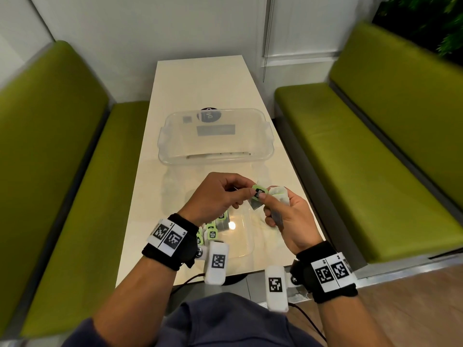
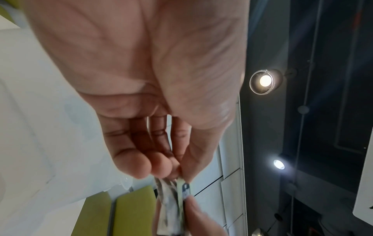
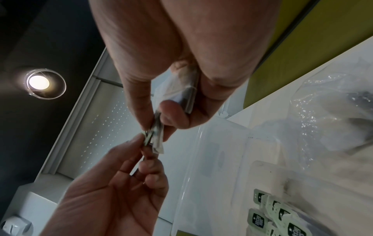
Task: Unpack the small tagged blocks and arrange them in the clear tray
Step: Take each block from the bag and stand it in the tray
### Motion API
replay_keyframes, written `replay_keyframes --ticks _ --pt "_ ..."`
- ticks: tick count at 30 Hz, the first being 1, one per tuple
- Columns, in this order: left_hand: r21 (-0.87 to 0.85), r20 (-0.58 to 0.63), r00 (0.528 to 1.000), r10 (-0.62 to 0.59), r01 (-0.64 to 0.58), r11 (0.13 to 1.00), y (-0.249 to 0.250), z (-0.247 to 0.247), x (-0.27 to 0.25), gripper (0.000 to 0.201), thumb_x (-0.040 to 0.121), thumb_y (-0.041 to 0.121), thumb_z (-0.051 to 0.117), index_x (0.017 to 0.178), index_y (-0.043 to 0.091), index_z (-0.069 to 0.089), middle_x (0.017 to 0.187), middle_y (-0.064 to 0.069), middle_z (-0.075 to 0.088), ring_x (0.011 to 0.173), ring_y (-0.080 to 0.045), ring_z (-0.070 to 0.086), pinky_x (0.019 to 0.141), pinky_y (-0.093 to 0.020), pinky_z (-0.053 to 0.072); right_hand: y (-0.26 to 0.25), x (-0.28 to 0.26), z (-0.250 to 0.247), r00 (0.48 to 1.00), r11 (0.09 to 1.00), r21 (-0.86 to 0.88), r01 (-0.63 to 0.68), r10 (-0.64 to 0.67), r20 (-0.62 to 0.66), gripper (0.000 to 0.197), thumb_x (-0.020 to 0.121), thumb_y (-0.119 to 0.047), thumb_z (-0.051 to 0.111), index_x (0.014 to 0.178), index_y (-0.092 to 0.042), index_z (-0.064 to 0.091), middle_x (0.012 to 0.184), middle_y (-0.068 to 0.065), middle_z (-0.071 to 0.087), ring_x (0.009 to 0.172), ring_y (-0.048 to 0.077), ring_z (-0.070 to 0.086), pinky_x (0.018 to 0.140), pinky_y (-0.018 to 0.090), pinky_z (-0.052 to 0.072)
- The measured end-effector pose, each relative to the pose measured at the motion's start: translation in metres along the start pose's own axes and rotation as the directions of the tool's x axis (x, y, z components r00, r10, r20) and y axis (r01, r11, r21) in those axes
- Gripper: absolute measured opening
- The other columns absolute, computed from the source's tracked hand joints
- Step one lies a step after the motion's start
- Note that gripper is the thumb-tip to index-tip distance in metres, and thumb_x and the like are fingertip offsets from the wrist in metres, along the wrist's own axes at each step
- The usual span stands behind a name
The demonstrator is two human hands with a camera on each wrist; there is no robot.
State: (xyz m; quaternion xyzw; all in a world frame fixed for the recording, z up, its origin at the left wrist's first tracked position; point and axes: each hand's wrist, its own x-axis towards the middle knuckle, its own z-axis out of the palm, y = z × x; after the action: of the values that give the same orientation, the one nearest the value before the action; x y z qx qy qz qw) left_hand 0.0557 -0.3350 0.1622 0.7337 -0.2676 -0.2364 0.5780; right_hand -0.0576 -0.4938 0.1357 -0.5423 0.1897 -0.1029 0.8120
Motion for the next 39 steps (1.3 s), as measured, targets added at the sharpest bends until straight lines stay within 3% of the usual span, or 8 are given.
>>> replay_keyframes --ticks 3,8,13,18,23,29,35,39 --pt "0.017 -0.003 1.000 0.025 -0.025 1.000 0.000 -0.005 -0.001 0.018 0.095 0.016 0.072 0.109 0.025 0.079 0.098 -0.005 0.075 0.069 -0.015 0.061 0.071 -0.046 0.055 0.002 0.002 -0.002 1.000 1.000 0.000 0.009 -0.009 -0.015 0.016 0.087 -0.009 0.075 0.098 -0.006 0.064 0.079 0.013 0.055 0.062 0.017 0.046 0.049 0.026 0.036" --pt "-0.016 0.038 0.999 0.018 -0.017 1.000 0.001 -0.009 -0.003 0.028 0.096 0.011 0.069 0.121 0.023 0.074 0.109 -0.008 0.073 0.076 -0.011 0.064 0.071 -0.032 0.055 0.002 0.003 -0.003 1.000 1.000 0.028 -0.003 0.003 -0.001 0.020 0.085 -0.008 0.076 0.101 -0.006 0.064 0.079 0.011 0.056 0.063 0.016 0.046 0.051 0.027 0.037" --pt "0.003 0.085 0.996 -0.017 0.017 1.000 0.000 -0.010 0.001 0.026 0.090 0.016 0.078 0.116 0.019 0.075 0.100 -0.014 0.076 0.080 -0.021 0.068 0.073 -0.034 0.056 0.005 0.005 -0.003 0.998 1.000 -0.027 -0.003 0.005 0.066 0.031 0.081 -0.007 0.079 0.108 -0.001 0.064 0.089 0.018 0.064 0.068 0.020 0.052 0.050 0.025 0.039" --pt "0.073 0.101 0.994 -0.036 0.029 0.997 -0.001 -0.015 0.005 0.024 0.089 0.017 0.079 0.113 0.016 0.077 0.093 -0.013 0.078 0.073 -0.019 0.066 0.075 -0.037 0.057 0.004 0.006 -0.002 0.995 0.995 -0.033 -0.090 0.091 0.035 0.026 0.081 -0.022 0.079 0.100 -0.005 0.073 0.080 0.011 0.060 0.059 0.015 0.044 0.048 0.025 0.034" --pt "0.170 0.104 0.992 -0.077 0.059 0.984 0.001 -0.019 0.006 0.021 0.090 0.025 0.078 0.110 0.022 0.079 0.091 -0.005 0.080 0.079 -0.023 0.072 0.085 -0.048 0.061 0.006 0.008 -0.003 0.997 0.988 -0.139 -0.066 0.069 0.019 0.020 0.085 -0.010 0.078 0.098 0.004 0.072 0.075 0.015 0.052 0.056 0.015 0.043 0.046 0.026 0.033" --pt "0.279 0.142 0.982 -0.127 0.083 0.957 0.010 -0.026 0.010 0.020 0.090 0.025 0.079 0.108 0.016 0.079 0.082 -0.004 0.079 0.070 -0.014 0.072 0.068 -0.026 0.057 0.006 0.009 -0.002 0.997 0.969 -0.245 -0.044 0.056 0.044 0.023 0.086 -0.010 0.077 0.100 0.007 0.071 0.064 0.010 0.052 0.052 0.014 0.042 0.045 0.027 0.032" --pt "0.375 0.220 0.956 -0.195 0.102 0.921 0.012 -0.034 0.021 0.018 0.091 0.025 0.078 0.106 0.015 0.077 0.083 -0.006 0.080 0.071 -0.017 0.075 0.070 -0.027 0.061 0.006 0.012 0.002 0.994 0.935 -0.351 -0.043 0.077 0.082 0.021 0.089 -0.014 0.076 0.099 0.004 0.072 0.075 0.017 0.075 0.052 0.015 0.042 0.046 0.024 0.031" --pt "0.479 0.190 0.960 -0.207 0.093 0.873 -0.002 -0.036 0.033 0.012 0.092 0.030 0.076 0.100 0.021 0.077 0.079 -0.003 0.079 0.073 -0.022 0.076 0.070 -0.029 0.063 0.011 0.017 0.000 0.996 0.918 -0.392 -0.064 0.085 0.037 0.018 0.091 -0.022 0.074 0.100 -0.007 0.075 0.074 0.018 0.074 0.053 0.016 0.043 0.044 0.024 0.034"
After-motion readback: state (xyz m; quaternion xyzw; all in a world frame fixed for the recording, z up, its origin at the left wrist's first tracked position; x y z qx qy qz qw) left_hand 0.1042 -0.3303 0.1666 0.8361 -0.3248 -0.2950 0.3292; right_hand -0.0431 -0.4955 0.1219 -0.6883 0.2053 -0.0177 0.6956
